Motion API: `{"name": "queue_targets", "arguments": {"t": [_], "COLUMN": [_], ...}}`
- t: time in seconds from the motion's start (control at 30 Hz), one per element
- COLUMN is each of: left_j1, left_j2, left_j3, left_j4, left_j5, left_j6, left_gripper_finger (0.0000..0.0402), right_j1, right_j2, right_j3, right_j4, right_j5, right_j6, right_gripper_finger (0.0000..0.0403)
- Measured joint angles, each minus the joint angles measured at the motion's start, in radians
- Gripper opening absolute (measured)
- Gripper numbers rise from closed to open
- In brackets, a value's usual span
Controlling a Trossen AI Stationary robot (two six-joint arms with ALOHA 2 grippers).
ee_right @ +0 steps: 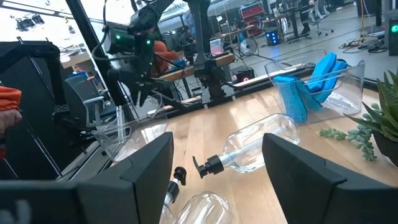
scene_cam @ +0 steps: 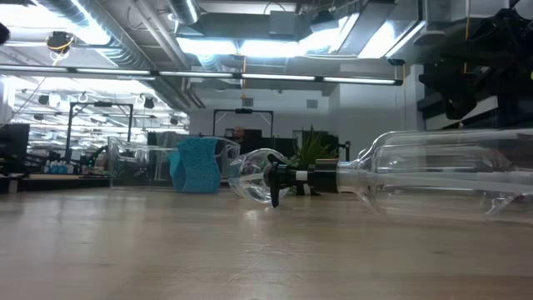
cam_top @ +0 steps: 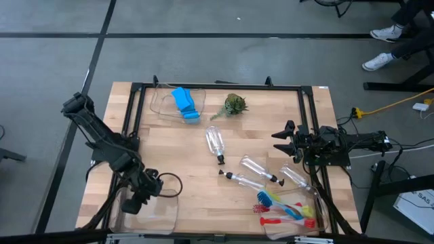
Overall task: Pick & Place Kitchen Sink Supplies
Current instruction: Move the bottom left transparent bin to the middle left of the table
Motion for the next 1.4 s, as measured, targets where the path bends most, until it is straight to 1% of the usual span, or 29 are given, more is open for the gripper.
{"name": "queue_targets", "arguments": {"t": [0.1,0.17,0.43,0.7,0.9,0.97,1.07,1.23,1.4], "left_j1": [0.022,0.041,0.098,0.11,0.126,0.155,0.209,0.319,0.402], "left_j2": [0.01,0.01,0.009,0.009,0.03,0.037,0.037,0.036,0.037], "left_j3": [-0.019,-0.033,-0.058,-0.058,-0.08,-0.103,-0.131,-0.132,-0.132], "left_j4": [0.0,-0.001,-0.006,0.024,0.039,0.042,0.037,0.034,0.07], "left_j5": [0.0,0.0,-0.001,0.0,-0.001,0.016,0.015,-0.005,-0.007], "left_j6": [0.042,0.057,0.138,0.219,0.374,0.411,0.488,0.603,0.657], "left_gripper_finger": [0.002,0.0008,0.0002,0.0002,0.0002,0.0002,0.0002,0.0002,0.0002], "right_j1": [0.0,0.0,0.0,0.0,0.0,0.0,0.0,0.0,0.0], "right_j2": [0.0,0.0,0.0,0.0,0.0,0.0,0.0,0.0,0.0], "right_j3": [0.0,0.0,0.0,0.0,0.0,0.0,0.0,0.0,0.0], "right_j4": [0.0,0.0,0.0,0.0,0.0,0.0,0.0,0.0,0.0], "right_j5": [0.0,0.0,0.0,0.0,0.0,0.0,0.0,0.0,0.0], "right_j6": [0.0,0.0,0.0,0.0,0.0,0.0,0.0,0.0,0.0], "right_gripper_finger": [0.0245,0.0245,0.0245,0.0245,0.0245,0.0245,0.0245,0.0245,0.0245]}}
